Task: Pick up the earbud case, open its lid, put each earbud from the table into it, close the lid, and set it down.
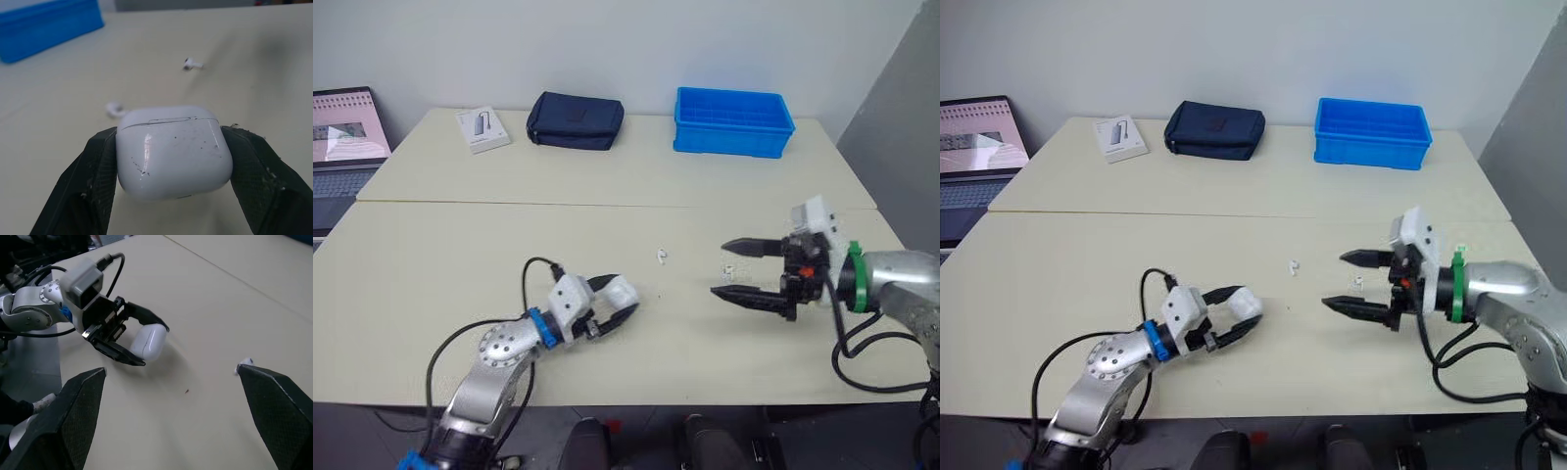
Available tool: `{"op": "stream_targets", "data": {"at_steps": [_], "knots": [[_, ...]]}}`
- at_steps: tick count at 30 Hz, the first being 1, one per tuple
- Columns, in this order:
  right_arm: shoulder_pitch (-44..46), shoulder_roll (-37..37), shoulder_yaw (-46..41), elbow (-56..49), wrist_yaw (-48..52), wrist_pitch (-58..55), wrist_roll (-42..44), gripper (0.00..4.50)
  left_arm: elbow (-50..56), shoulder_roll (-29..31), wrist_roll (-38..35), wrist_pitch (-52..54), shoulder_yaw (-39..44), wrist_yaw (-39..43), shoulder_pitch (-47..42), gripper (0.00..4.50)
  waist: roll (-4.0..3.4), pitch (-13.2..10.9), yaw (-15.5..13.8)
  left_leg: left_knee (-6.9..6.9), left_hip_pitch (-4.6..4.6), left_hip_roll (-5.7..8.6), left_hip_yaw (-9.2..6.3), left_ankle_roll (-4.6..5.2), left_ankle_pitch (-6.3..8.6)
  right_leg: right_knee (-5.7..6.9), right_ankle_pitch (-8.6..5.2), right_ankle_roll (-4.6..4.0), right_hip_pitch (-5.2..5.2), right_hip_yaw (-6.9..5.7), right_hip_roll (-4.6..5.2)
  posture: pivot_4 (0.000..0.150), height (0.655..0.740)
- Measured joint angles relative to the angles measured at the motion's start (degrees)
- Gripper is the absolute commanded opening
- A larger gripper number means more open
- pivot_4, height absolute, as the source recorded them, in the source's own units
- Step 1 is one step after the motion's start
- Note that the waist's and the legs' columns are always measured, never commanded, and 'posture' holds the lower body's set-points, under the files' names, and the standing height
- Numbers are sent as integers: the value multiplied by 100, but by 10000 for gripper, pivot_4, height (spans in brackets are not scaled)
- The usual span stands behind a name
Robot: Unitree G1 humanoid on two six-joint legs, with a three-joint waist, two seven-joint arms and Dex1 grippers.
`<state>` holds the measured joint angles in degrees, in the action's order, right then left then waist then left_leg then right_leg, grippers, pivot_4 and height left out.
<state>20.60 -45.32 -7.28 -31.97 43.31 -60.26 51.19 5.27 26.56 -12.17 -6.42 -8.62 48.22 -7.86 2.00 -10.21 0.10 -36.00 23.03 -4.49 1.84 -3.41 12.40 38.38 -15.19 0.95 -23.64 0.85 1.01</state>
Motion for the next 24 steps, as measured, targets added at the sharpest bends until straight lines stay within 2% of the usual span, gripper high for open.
{"op": "stream_targets", "data": {"at_steps": [3, 10, 22, 24], "knots": [[1, 621, 94, -2, -863, -877, 611, 45000, -467, -187, 90, -779, -180, 323, -358, 28859, 0, 0, 20, -1, 0, -5, -1, 1, 0, 3, 1, 4, -1, 1, -7, 1500, 7391], [206, 1843, 234, 499, -2192, -1720, 1244, 45000, -889, -393, 85, -1783, -367, 873, -681, 28859, 0, 0, 19, -3, 7, -7, -4, 3, 1, 4, 3, 8, -3, 0, -14, 1500, 7391], [578, 2129, 237, 1154, -2509, -2288, 1847, 45000, -1023, -457, 79, -2178, -447, 1002, -759, 28859, 0, 0, 38, -3, 5, -10, -8, 5, 1, 11, 2, 9, -5, -2, -19, 1500, 7391], [581, 2150, 238, 1228, -2509, -2316, 1925, 41047, -1023, -456, 78, -2183, -447, 1002, -758, 28859, 0, 0, 41, -3, 6, -10, -9, 5, 1, 11, 2, 9, -5, -2, -19, 1500, 7391]]}}
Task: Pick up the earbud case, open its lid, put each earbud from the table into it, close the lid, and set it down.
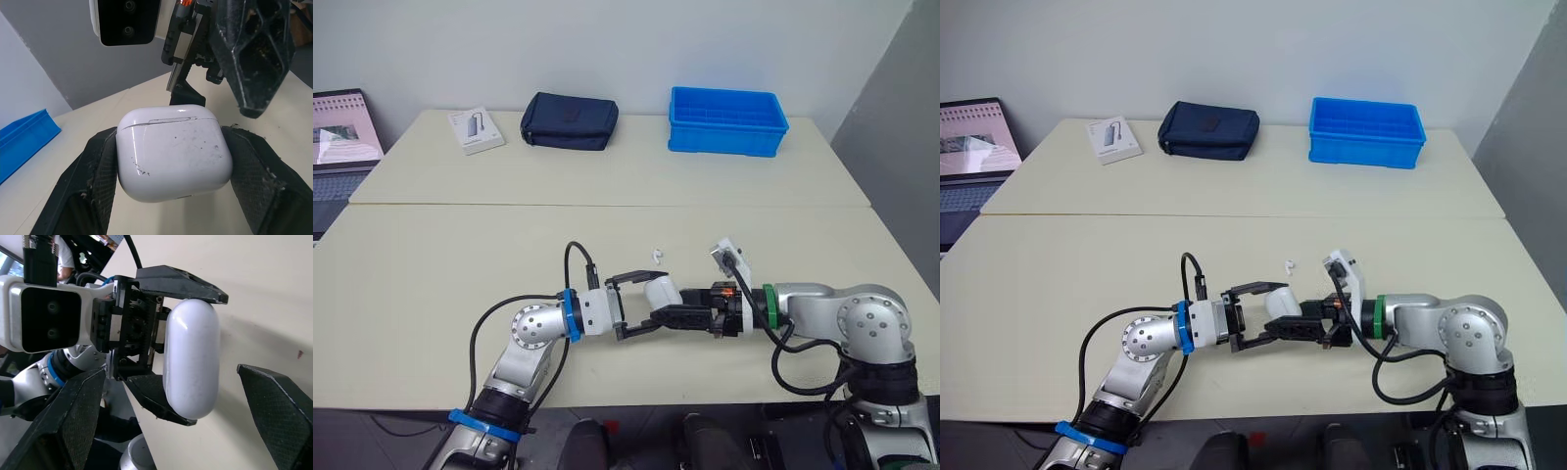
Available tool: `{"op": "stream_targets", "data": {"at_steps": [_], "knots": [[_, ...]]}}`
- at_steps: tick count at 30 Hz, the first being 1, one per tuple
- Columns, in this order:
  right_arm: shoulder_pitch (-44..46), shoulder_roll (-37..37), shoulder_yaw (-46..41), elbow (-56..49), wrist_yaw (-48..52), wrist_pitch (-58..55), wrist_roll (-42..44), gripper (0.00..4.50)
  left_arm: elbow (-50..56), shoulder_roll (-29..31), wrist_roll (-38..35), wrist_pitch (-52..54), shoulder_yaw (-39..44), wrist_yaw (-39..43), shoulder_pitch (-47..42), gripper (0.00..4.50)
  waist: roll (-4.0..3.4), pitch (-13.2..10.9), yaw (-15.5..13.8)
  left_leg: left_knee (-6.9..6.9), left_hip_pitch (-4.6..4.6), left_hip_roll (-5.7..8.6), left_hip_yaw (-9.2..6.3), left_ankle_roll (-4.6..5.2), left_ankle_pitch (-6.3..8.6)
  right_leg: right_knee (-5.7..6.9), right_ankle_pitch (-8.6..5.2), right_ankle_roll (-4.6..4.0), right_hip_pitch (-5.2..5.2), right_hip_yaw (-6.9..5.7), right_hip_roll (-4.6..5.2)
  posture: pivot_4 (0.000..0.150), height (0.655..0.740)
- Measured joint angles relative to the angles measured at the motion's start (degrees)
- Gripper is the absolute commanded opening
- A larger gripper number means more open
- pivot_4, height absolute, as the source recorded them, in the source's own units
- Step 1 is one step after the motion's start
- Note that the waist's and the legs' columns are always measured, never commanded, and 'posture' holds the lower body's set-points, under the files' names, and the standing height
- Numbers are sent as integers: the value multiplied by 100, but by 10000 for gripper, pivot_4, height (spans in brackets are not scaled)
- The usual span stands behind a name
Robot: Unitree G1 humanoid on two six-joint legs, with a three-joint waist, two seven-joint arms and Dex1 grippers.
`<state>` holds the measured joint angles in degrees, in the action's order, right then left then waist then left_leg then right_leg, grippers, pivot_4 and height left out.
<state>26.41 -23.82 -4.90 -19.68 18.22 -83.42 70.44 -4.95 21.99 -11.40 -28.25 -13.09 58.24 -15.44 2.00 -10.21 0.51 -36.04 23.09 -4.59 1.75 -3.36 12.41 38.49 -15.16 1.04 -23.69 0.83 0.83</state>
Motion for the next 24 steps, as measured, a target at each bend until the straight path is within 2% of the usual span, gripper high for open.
{"op": "stream_targets", "data": {"at_steps": [1, 9, 10, 15, 17, 20, 24], "knots": [[2, 4, 0, 27, 1, -15, 25, 39093, 0, 0, 0, -2, 0, 0, 0, 28859, 0, 0, 0, 0, 0, 0, 0, 0, 0, 0, 0, 0, 0, 0, 0, 1500, 7391], [168, -34, 44, 379, 50, -76, 54, 9655, 0, -35, -70, -93, 1, -3, 2, 28859, 0, 0, 9, 0, 0, 0, 0, 0, 0, 2, 0, 0, -1, 1, -1, 1500, 7391], [173, -33, 43, 398, 57, -76, 57, 7530, 0, -34, -71, -95, 0, -3, 4, 28858, 0, 0, 11, 0, 0, 0, 1, 0, 0, 2, 0, 0, -2, 1, -1, 1500, 7391], [187, -32, 43, 441, 101, -76, 66, 7699, 0, -59, -105, -106, 1, -4, 12, 28858, 0, 0, 18, 0, 1, -1, 0, 0, 0, 2, 0, 1, -3, 1, -1, 1500, 7391], [217, -34, 43, 466, 129, -80, 67, 7699, 0, -76, -164, -85, 3, -1, 12, 36342, 0, 0, 22, 0, 1, -1, 0, 0, 0, 2, 0, 1, -3, 1, -1, 1500, 7391], [252, -32, 83, 476, 228, -91, 120, 7699, 0, -84, -354, 78, -2, 38, 3, 44901, 0, 0, 32, 0, 3, -1, 0, 0, 0, 1, 0, 1, -4, 0, -2, 1500, 7391], [428, -107, 215, 490, 343, -94, 91, 7699, 19, 181, -388, 708, -4, 147, -70, 45000, 0, 0, 83, 0, 4, -1, -2, 1, 0, 7, 0, 1, -10, 1, -4, 1500, 7391]]}}
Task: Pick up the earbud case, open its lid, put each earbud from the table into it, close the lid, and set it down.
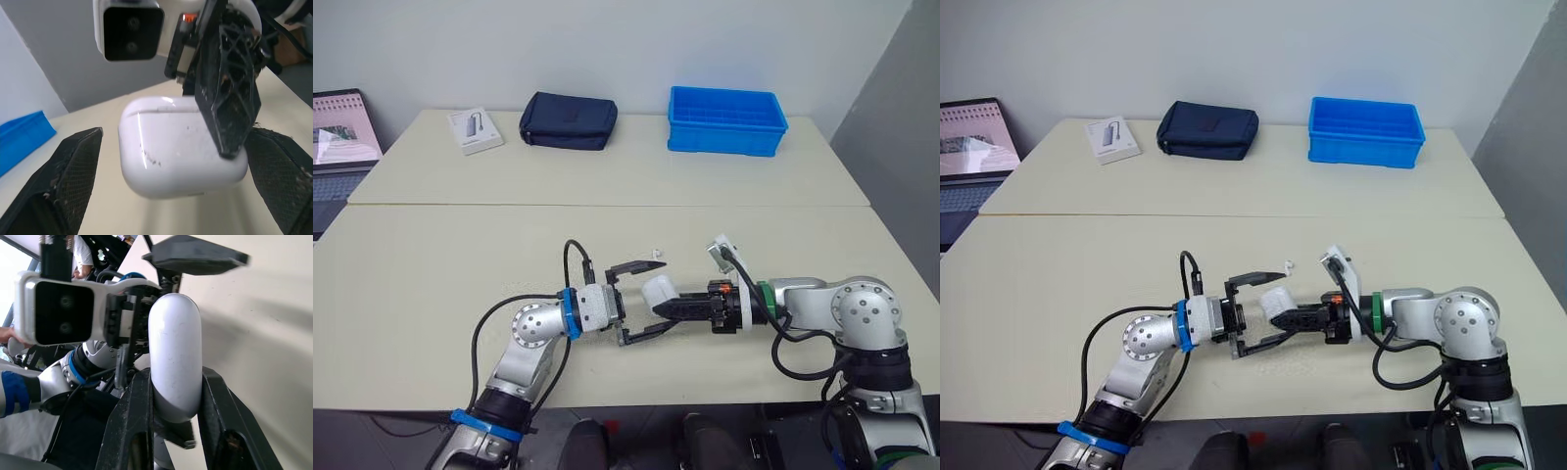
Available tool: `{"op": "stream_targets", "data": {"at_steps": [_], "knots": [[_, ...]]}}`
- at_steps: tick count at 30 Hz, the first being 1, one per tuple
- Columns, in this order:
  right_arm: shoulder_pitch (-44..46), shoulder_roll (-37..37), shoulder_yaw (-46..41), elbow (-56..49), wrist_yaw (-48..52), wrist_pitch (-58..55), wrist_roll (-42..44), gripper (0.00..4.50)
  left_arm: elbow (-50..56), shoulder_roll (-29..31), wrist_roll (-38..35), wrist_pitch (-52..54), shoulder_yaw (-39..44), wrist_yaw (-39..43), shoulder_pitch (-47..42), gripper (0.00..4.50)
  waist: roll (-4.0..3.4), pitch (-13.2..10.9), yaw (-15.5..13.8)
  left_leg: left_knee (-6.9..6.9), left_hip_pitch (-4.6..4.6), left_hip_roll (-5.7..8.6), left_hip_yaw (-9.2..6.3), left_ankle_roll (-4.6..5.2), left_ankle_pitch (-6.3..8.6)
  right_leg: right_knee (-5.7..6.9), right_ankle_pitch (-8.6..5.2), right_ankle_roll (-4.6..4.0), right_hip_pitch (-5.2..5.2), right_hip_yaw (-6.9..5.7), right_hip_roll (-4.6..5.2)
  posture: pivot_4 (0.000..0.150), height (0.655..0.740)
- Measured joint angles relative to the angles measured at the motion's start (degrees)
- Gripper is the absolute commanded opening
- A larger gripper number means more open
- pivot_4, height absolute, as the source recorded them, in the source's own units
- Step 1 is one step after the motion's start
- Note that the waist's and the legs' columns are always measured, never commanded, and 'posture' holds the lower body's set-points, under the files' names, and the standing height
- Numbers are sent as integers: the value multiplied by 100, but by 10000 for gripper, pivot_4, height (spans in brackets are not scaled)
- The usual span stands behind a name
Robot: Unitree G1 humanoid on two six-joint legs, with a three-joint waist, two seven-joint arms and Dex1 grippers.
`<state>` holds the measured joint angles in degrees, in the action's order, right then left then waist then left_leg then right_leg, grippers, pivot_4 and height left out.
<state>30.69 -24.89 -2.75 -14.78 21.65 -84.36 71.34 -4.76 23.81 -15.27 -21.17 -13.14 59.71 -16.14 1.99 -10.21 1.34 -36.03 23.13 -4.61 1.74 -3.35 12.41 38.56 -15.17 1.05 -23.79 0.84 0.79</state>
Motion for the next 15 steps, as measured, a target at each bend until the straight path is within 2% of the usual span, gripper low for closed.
{"op": "stream_targets", "data": {"at_steps": [2, 3, 6, 8, 12, 15], "knots": [[143, -185, 125, -22, 111, 14, -100, 7699, 73, 227, -75, 788, 0, 7, -28, 45000, 0, 0, 24, 0, -1, 0, -1, 0, 0, 0, 0, 0, 0, 0, 0, 1500, 7391], [252, -319, 237, -71, 196, 62, -259, 7699, 218, 451, -243, 1545, -8, 23, -21, 45000, 0, 0, 48, 0, 3, 0, -2, 0, 0, 3, 0, 0, -6, 1, -1, 1500, 7391], [559, -935, 691, -277, 569, 426, -898, 7699, 752, 1099, -745, 3399, -1, 172, 2, 45000, -3, -2, 60, -1, 35, 0, -7, 0, 0, 12, 0, 0, -45, 2, -5, 1500, 7391], [736, -1449, 1173, -553, 979, 848, -1453, 7699, 1091, 1393, -998, 4202, 3, 274, 2, 45000, -3, -2, 56, 2, 42, -1, -12, 1, 0, 7, -5, -2, -50, -3, -6, 1500, 7391], [883, -2403, 2366, -1173, 1888, 1863, -2724, 7699, 1659, 1561, -1283, 5140, 13, 227, -147, 45000, -4, -3, 29, 0, 64, 0, -21, 4, 2, -2, -15, -2, -61, -13, -6, 1500, 7391], [877, -2661, 2950, -1337, 2362, 2444, -3463, 7699, 1919, 1466, -1319, 5532, 17, -19, -473, 45000, -1, -5, 30, -4, 67, 1, -20, 4, 2, -3, -15, -2, -62, -11, -6, 1500, 7391]]}}
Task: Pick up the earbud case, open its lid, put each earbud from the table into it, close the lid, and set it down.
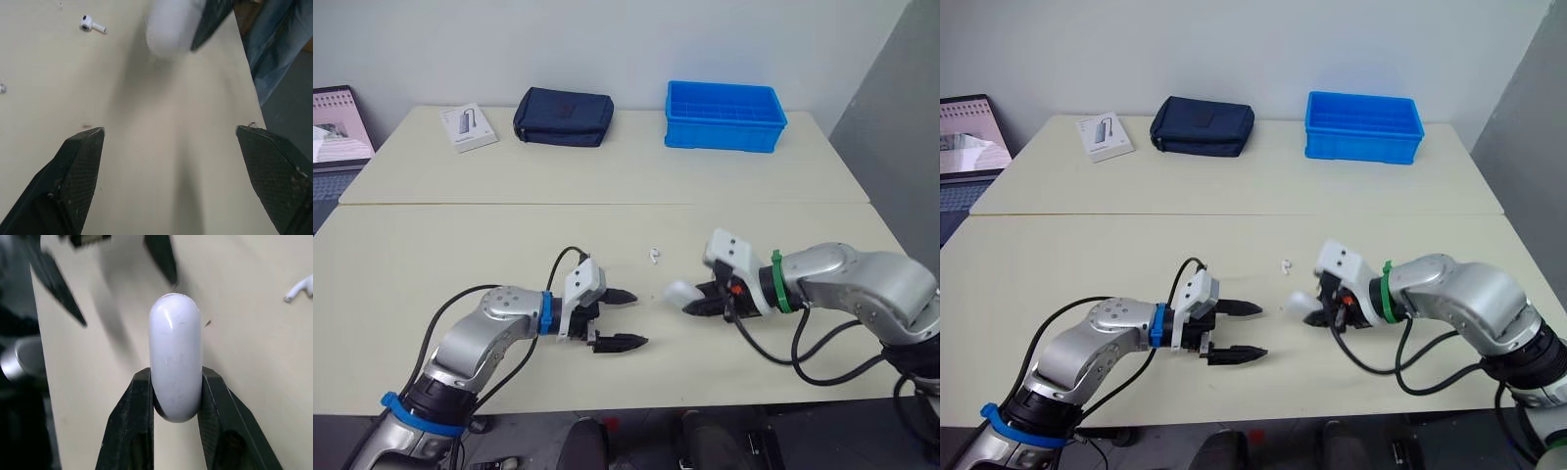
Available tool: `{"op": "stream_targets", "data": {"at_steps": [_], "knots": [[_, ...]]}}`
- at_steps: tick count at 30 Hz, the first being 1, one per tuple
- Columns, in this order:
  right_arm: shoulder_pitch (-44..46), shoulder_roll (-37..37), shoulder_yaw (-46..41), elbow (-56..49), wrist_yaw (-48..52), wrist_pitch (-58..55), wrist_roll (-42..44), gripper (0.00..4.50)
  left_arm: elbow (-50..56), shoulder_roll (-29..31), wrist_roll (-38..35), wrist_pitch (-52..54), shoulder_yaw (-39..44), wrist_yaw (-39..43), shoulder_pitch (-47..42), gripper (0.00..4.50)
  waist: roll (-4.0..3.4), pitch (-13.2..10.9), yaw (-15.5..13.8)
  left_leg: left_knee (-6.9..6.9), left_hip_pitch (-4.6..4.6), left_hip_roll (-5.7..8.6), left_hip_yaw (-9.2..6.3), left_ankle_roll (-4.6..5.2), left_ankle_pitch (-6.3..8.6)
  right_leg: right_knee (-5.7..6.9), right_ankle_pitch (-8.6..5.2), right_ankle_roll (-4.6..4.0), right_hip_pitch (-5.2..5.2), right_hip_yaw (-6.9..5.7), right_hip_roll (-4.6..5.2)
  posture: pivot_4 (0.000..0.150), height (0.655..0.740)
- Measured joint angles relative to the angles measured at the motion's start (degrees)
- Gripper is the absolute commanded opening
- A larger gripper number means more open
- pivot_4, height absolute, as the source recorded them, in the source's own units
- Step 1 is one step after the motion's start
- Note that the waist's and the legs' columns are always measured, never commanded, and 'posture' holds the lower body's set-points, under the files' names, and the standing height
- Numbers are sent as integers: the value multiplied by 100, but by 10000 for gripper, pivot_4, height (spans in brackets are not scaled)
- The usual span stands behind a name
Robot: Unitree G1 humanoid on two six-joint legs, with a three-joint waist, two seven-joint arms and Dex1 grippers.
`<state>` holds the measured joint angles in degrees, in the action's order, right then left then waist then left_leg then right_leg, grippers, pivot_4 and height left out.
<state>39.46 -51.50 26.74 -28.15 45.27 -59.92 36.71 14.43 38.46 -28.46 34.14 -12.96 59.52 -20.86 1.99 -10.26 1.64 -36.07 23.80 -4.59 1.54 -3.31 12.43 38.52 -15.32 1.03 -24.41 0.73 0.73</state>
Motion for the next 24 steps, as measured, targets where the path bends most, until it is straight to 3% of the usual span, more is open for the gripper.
{"op": "stream_targets", "data": {"at_steps": [7, 17, 20, 24], "knots": [[-6, 86, 197, 19, 479, 450, -729, 7699, 118, -159, 464, -122, -359, -17, -255, 45000, 0, 0, 5, -1, -4, 0, -2, 0, 0, 7, 1, 0, 0, -1, -2, 1500, 7391], [47, 321, 210, 107, 849, 435, -1076, 7699, -205, -470, 719, -591, -517, 193, -482, 45000, 0, 0, -2, -7, -4, 1, -1, 0, 0, 15, 1, -1, 0, 1, -2, 1500, 7391], [50, 351, 209, 107, 891, 415, -1096, 7699, -292, -505, 721, -596, -517, 259, -534, 38950, 0, 0, -3, -10, -4, 1, -1, 0, 0, 17, 1, -1, 0, 2, -2, 1500, 7391], [51, 412, 207, 105, 944, 370, -1127, 7699, -344, -575, 720, -582, -517, 260, -594, 26166, 0, 0, -2, -14, -5, 1, -1, 0, 0, 23, 1, -1, 0, 2, -2, 1500, 7391]]}}
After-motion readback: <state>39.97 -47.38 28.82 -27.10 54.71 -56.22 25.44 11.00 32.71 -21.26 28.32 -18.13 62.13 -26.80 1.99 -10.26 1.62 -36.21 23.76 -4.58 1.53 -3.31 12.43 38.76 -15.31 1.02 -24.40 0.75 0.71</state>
